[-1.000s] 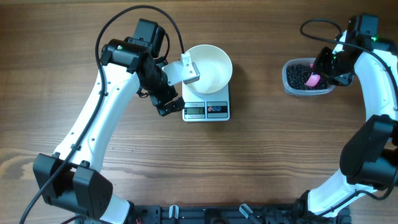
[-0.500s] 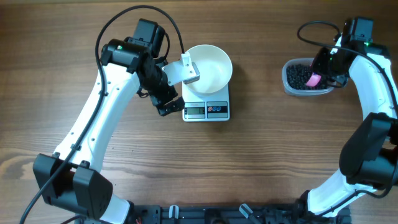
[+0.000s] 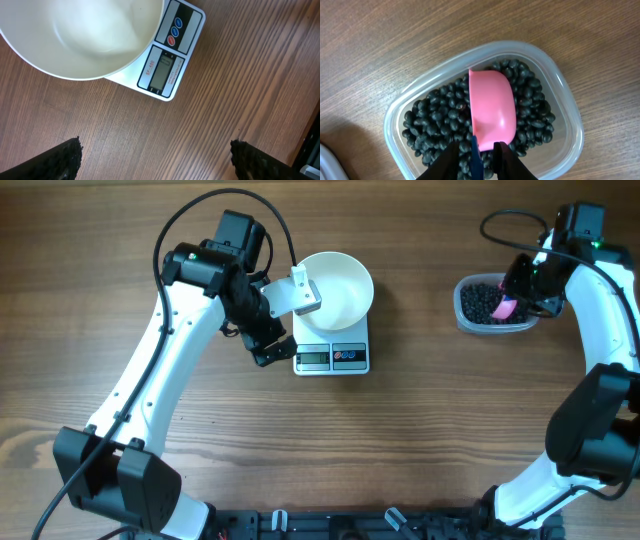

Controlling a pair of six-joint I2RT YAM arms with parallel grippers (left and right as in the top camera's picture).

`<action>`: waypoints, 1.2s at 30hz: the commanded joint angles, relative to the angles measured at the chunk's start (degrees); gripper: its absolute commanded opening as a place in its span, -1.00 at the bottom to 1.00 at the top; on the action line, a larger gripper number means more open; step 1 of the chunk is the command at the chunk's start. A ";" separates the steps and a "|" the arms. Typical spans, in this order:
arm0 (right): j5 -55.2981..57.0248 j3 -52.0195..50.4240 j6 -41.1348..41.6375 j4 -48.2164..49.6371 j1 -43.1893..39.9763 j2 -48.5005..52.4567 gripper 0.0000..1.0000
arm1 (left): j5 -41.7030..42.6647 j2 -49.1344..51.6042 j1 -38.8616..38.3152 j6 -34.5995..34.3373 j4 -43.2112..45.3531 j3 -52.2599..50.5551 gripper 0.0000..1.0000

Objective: Scoop item into bowl and weigh 150g on scale
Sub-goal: 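Grasp the pink scoop's blue handle with the right gripper, then push the pink scoop into the black beans with the right gripper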

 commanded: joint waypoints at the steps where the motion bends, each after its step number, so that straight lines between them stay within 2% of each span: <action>1: -0.92 1.16 -1.18 0.26 0.07 0.20 -0.50 | 0.11 0.76 0.31 0.92 0.17 -0.42 1.00; 4: -0.90 0.74 -1.16 -1.66 0.09 0.22 -0.50 | 0.09 0.76 0.31 0.92 0.17 -0.42 1.00; 8: -0.90 0.02 -1.20 -1.64 0.09 0.24 -0.82 | 0.11 0.76 0.31 0.92 0.17 -0.42 1.00; 15: -0.81 0.02 -1.18 -1.64 0.07 0.22 -0.83 | 0.11 0.76 0.31 0.92 0.20 -0.42 1.00; 16: -0.48 0.02 -1.25 -1.57 0.07 0.22 -0.92 | 0.11 0.76 0.31 0.92 0.17 -0.42 1.00; 18: 1.33 0.02 -2.01 -0.92 0.07 0.22 -0.91 | 0.09 0.76 0.31 0.92 0.17 -0.42 1.00; 25: -2.73 0.02 -20.68 -0.22 0.07 0.24 -0.91 | 0.11 0.76 0.31 0.92 0.17 -0.42 1.00; 36: -2.19 0.02 -20.31 -2.75 0.00 0.20 -0.91 | 0.09 0.76 0.31 0.92 0.17 -0.42 1.00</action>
